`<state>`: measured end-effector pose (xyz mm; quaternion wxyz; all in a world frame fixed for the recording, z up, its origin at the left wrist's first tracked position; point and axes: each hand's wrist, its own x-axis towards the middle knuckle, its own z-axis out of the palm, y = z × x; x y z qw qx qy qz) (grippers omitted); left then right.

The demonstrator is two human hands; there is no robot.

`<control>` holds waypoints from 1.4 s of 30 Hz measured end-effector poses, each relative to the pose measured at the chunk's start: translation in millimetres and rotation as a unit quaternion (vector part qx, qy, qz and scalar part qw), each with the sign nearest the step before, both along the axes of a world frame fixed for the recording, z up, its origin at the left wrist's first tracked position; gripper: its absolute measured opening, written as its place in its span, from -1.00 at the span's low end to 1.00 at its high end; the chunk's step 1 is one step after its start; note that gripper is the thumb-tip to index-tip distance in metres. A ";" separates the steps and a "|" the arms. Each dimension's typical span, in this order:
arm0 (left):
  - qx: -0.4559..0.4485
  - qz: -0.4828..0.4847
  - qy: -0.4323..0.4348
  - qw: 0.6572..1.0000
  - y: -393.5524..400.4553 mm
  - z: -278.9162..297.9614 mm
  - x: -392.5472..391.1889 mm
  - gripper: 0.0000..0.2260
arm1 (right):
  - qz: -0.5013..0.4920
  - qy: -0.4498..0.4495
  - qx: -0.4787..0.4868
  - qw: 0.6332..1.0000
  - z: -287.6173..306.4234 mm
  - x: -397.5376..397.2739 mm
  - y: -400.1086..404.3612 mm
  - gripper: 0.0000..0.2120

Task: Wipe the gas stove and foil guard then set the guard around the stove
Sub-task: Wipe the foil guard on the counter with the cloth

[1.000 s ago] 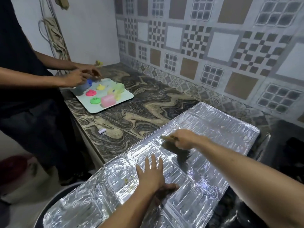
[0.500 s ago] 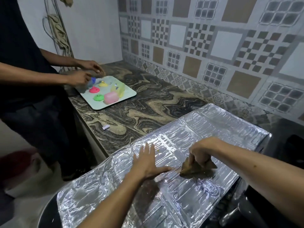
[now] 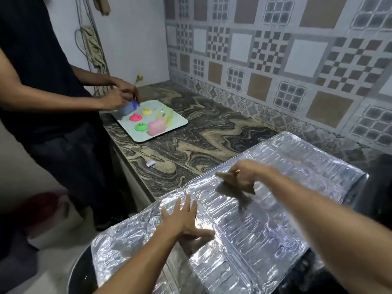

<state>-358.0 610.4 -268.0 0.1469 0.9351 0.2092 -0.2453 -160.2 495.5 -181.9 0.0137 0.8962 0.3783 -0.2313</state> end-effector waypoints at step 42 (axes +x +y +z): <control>0.014 0.033 -0.095 0.995 26.8 1.4 -20.9 -0.05 | 0.003 0.023 -0.088 0.996 -23.5 -77.8 -52.8 -0.60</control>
